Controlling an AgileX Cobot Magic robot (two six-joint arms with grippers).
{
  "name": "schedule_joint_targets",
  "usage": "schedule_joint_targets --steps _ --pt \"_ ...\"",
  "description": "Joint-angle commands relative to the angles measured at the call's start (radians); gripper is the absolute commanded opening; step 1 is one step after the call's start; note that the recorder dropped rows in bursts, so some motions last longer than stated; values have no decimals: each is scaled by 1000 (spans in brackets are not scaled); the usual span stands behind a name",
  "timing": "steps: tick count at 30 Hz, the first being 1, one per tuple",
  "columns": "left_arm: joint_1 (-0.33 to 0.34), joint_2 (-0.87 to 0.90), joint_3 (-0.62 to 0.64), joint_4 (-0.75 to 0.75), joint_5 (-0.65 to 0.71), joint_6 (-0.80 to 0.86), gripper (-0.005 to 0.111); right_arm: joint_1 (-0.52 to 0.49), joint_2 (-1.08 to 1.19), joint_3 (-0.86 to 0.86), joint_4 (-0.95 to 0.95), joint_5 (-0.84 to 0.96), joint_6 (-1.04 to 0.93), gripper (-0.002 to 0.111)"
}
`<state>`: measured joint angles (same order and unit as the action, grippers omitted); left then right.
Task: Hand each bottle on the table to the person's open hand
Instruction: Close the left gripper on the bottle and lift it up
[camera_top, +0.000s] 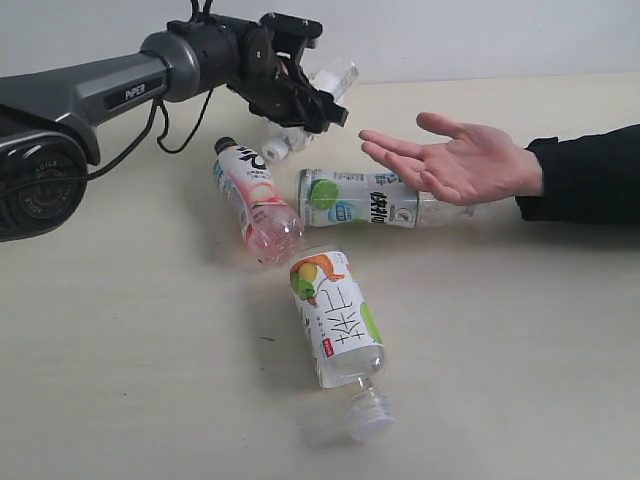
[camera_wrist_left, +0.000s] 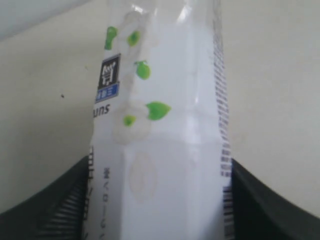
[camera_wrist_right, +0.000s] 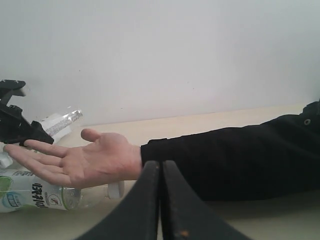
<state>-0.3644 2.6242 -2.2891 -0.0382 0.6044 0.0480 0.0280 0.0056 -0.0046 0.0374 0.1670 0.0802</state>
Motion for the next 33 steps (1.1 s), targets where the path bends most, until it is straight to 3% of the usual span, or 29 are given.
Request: schedule_joint_targets --steps 1,8,17,25,28,33 --pt "-4 -59 -5 2 -45 -12 1 -4 -6 5 0 -11 -1 1" --pt "-4 -176 -5 2 9 -82 1 -4 -6 5 0 -11 -1 1" --pt "-10 -303 -5 2 255 -250 0 -4 -6 5 0 -11 -1 1" --pt "-106 -398 3 66 411 -361 0 -4 -6 5 0 -11 -1 1" --pt "-165 -456 73 160 423 -434 0 -4 -6 5 0 -11 -1 1" --pt "-240 -593 291 275 385 -576 0 -4 -6 5 0 -11 -1 1"
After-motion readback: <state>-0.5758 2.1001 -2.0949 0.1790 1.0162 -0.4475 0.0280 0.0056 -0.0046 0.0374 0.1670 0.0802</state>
